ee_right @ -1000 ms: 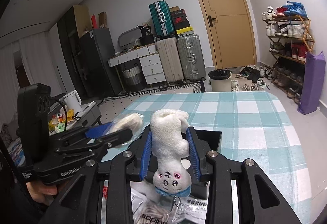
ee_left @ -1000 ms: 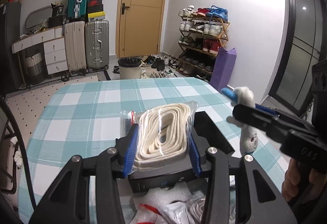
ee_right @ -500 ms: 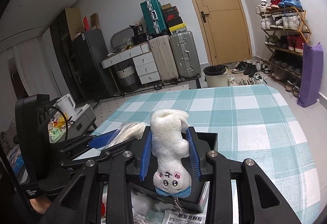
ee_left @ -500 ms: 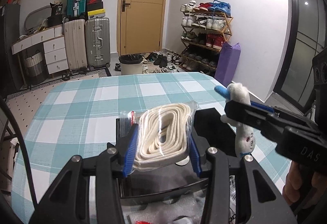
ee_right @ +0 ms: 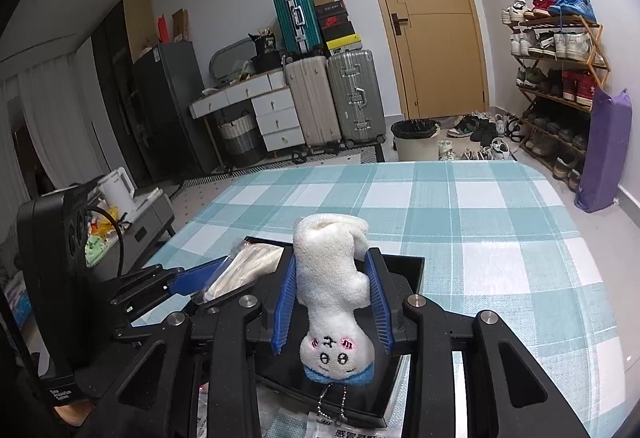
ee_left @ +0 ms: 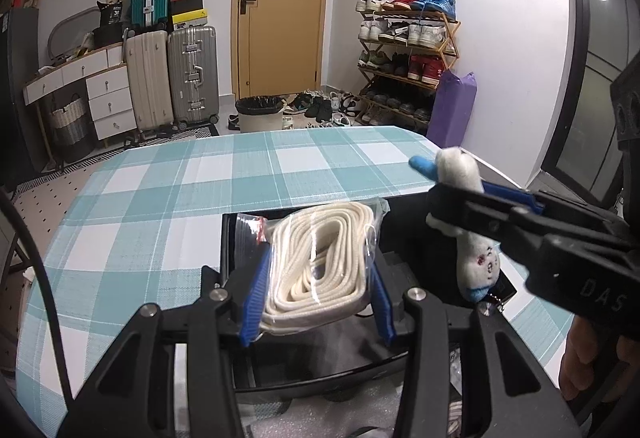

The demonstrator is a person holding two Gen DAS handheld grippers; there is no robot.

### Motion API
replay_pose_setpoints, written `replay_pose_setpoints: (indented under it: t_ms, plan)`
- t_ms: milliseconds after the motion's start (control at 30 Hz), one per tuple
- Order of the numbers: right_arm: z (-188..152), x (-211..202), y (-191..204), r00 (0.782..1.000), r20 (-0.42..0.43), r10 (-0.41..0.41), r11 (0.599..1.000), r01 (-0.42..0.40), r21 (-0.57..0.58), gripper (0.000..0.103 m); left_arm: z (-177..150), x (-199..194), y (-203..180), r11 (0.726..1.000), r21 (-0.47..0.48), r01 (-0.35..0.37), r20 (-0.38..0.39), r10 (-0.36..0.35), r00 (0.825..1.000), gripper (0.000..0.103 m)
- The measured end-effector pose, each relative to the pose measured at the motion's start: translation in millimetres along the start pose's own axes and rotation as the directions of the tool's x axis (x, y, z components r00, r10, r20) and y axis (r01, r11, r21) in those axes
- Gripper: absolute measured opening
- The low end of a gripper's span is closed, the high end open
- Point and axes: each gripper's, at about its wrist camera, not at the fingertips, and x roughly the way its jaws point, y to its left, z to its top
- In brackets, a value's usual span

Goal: Organize soft objects
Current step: 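Lower both items into the black box and open both grippers, then move both tools back toward the remaining packets and cable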

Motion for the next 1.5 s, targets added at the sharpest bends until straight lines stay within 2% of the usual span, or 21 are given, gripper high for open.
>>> replay_pose_setpoints:
  t_ms: [100,200,267,367,400,433,467,533,567,700,900,1200,1500]
  plan:
    - [0,4,-2,1.0,-0.019,-0.005,1.0,0.005,0.003,0.034,-1,1,0,1.0,0.0,0.001,-0.009,-0.001,1.0,0.045]
    - [-1,7,-1,0.999,-0.045,-0.015,1.0,0.014,-0.011,0.04,-2,1,1,1.0,0.001,0.003,-0.028,-0.003,1.0,0.049]
    - [-2,4,-2,0.999,-0.037,-0.005,1.0,0.005,-0.003,0.046,-2,-2,1,1.0,-0.002,0.008,-0.024,-0.008,1.0,0.051]
    - [-3,-5,-3,1.0,-0.019,-0.013,1.0,0.013,0.0,0.065,-1,-6,2,1.0,-0.004,0.012,-0.022,-0.012,1.0,0.054]
    - [-3,-10,-4,1.0,-0.016,-0.018,1.0,0.018,0.002,0.069,0,-8,3,1.0,-0.006,0.012,-0.024,-0.012,1.0,0.063]
    - [-4,-13,-4,1.0,-0.017,-0.016,1.0,0.016,0.003,0.081,1,-11,4,1.0,-0.013,0.006,-0.023,-0.006,1.0,0.071]
    - [-5,-17,-5,1.0,-0.018,-0.017,1.0,0.017,0.005,0.091,1,-15,6,1.0,-0.017,0.002,-0.016,-0.002,1.0,0.074]
    - [-7,-27,-8,1.0,-0.014,-0.021,1.0,0.022,0.021,0.099,1,-24,9,1.0,-0.028,0.005,0.005,-0.005,1.0,0.091]
    - [-9,-30,-9,1.0,-0.022,-0.017,0.999,0.018,0.031,0.101,1,-27,10,1.0,-0.03,0.007,0.015,-0.007,1.0,0.093]
    - [-15,-49,-13,0.999,-0.027,-0.03,0.998,0.032,0.06,0.102,-1,-43,12,1.0,-0.022,0.004,0.031,-0.003,1.0,0.099]
    - [-29,-69,-5,0.996,-0.057,-0.065,0.997,0.067,0.026,0.103,-11,-68,9,0.999,0.027,-0.016,0.038,0.015,0.999,0.103]
    - [-55,-94,10,0.992,-0.089,-0.092,0.996,0.093,0.006,0.103,-31,-98,12,0.999,0.037,-0.019,0.021,0.018,1.0,0.103]
    - [-92,-111,16,0.985,-0.144,-0.093,0.994,0.1,0.043,0.103,-57,-116,13,1.0,0.025,-0.017,0.007,0.017,1.0,0.103]
